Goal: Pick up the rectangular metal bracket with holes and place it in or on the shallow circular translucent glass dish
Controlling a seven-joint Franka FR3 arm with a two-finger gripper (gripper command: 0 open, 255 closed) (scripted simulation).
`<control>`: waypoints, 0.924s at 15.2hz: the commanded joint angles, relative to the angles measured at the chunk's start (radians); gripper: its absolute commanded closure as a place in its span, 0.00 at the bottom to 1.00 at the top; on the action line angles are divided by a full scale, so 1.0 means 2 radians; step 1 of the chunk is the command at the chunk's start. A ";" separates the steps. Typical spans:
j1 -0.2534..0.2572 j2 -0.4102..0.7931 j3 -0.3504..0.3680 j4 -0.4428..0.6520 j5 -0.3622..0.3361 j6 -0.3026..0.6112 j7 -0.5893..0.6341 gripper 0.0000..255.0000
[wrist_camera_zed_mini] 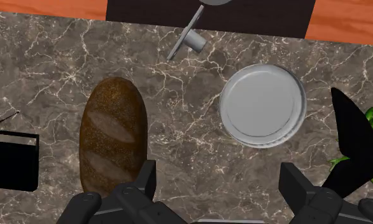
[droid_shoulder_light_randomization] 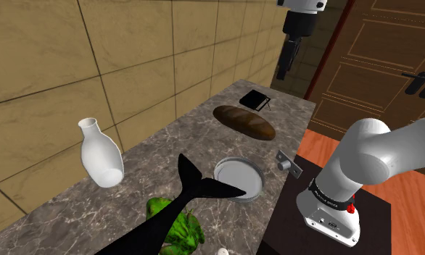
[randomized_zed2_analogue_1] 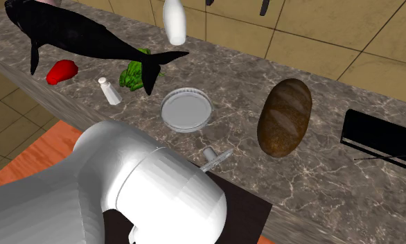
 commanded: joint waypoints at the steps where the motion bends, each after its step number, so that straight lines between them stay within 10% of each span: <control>1: 0.000 0.000 0.000 0.000 0.000 0.000 0.000 0.00; 14: -0.032 0.033 -0.030 -0.180 0.003 0.101 0.016 0.00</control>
